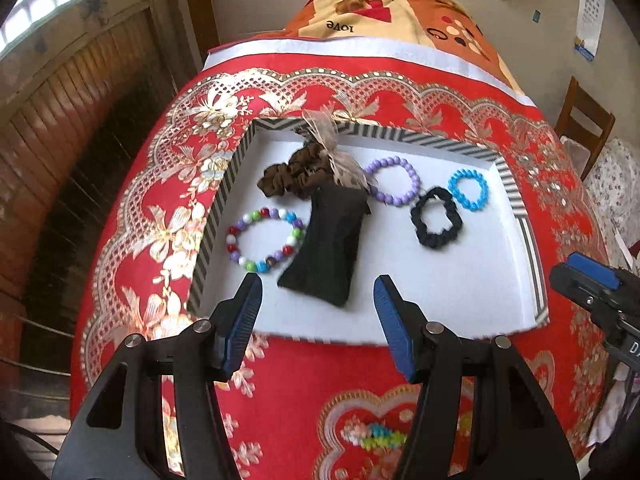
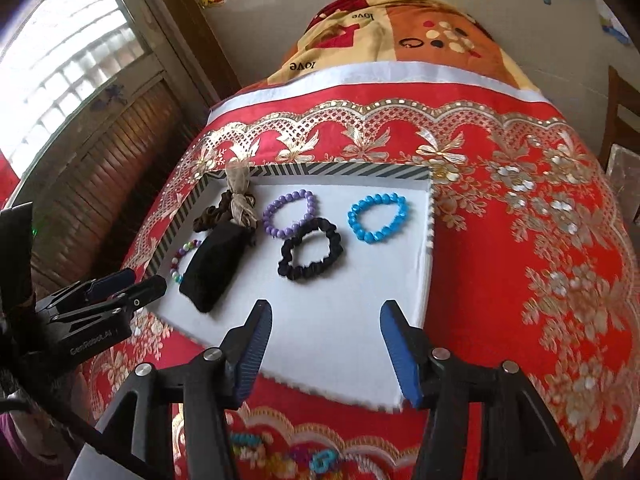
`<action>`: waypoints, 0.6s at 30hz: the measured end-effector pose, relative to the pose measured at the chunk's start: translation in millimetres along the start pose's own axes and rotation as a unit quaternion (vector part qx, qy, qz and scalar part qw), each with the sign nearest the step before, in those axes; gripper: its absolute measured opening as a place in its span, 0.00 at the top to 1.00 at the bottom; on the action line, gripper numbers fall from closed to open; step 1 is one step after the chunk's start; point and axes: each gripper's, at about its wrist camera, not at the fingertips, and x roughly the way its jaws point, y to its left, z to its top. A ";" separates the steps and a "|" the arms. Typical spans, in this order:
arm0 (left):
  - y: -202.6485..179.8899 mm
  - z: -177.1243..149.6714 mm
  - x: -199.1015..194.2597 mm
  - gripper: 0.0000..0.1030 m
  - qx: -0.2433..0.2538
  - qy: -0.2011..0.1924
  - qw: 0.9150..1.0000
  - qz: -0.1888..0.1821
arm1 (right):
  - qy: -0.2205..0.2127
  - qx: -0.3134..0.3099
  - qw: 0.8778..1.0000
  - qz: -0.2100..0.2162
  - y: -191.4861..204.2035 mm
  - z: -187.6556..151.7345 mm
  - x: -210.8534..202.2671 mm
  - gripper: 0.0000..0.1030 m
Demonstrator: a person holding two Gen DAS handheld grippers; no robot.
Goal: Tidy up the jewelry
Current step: 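Lift both grippers out of the tray back toward the loose jewelry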
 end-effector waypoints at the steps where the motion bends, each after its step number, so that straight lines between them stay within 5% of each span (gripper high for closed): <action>1: -1.8 -4.2 -3.4 0.44 0.001 -0.001 1.000 0.001 | -0.002 -0.002 1.000 -0.003 -0.4 -5.2 -5.8 0.47; 18: -29.8 -68.0 -54.9 0.44 0.003 -0.023 1.000 0.009 | -0.015 -0.011 1.000 -0.019 -10.6 -84.3 -69.7 0.43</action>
